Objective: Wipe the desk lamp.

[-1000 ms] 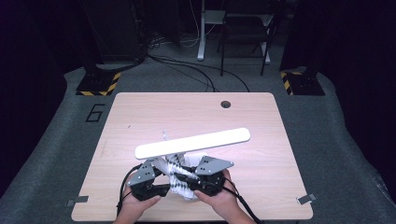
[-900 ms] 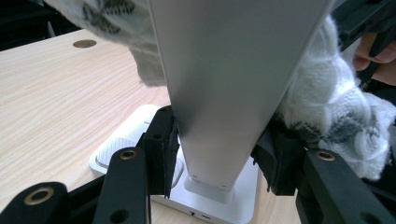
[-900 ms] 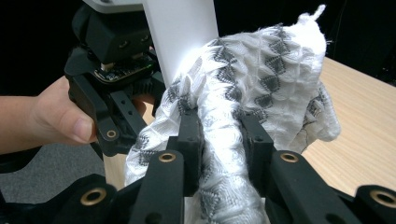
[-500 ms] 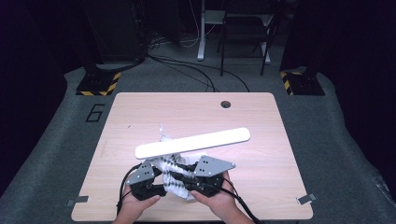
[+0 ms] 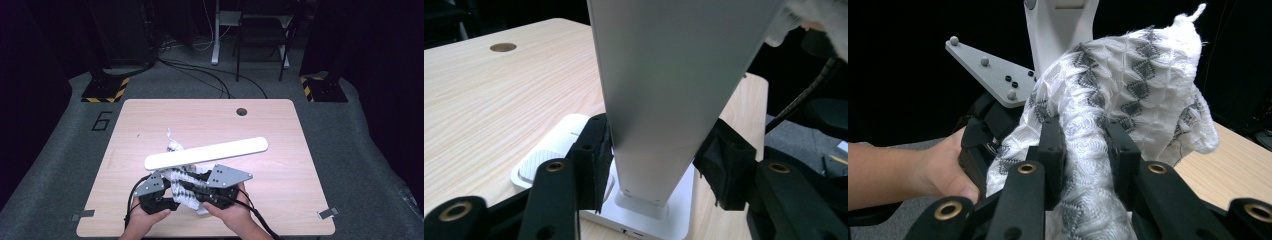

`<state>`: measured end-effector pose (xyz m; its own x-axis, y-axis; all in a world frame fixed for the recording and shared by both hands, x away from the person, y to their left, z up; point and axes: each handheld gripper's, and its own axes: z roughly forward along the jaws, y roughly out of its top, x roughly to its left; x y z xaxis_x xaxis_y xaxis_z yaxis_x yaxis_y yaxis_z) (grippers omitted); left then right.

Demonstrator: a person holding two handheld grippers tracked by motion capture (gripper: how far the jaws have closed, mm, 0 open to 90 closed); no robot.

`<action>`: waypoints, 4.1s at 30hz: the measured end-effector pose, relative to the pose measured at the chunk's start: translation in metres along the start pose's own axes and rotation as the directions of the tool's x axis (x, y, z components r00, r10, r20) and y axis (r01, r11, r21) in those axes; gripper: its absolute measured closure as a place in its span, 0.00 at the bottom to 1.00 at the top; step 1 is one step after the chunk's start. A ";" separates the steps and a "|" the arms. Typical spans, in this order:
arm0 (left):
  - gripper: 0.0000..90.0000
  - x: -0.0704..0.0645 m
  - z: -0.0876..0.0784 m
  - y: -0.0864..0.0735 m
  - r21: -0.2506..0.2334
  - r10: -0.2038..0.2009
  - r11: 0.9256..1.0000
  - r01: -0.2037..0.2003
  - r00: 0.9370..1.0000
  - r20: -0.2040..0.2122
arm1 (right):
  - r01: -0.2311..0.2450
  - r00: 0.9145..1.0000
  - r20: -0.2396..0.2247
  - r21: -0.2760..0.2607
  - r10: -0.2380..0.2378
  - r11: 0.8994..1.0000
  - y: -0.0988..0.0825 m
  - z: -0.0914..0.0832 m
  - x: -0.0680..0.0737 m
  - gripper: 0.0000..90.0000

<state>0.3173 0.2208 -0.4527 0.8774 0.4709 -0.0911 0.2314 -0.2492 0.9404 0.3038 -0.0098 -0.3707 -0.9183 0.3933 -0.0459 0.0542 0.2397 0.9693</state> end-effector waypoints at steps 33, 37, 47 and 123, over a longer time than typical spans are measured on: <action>0.55 0.000 -0.018 0.015 -0.099 0.027 0.995 -0.020 0.997 0.071 | -0.015 1.000 0.005 -0.077 0.016 0.997 0.004 -0.009 0.006 0.82; 0.50 0.000 -0.016 0.018 -0.134 0.031 0.991 -0.022 0.997 0.067 | -0.013 1.000 -0.007 -0.078 0.012 0.997 0.005 -0.008 0.008 0.82; 0.58 -0.003 -0.014 0.019 -0.127 0.044 0.991 -0.038 0.998 0.044 | -0.037 0.999 -0.028 -0.115 0.034 0.993 0.011 -0.007 0.008 0.82; 0.58 -0.005 -0.015 0.019 -0.119 0.044 0.992 -0.040 0.999 0.023 | -0.078 0.959 0.237 -0.300 0.154 0.951 -0.009 -0.099 -0.029 0.84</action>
<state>0.3111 0.2262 -0.4295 0.8962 0.4398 -0.0577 0.1442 -0.1657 0.9756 0.2912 -0.1118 -0.3544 -0.7799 0.6241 0.0479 0.0057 -0.0695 0.9976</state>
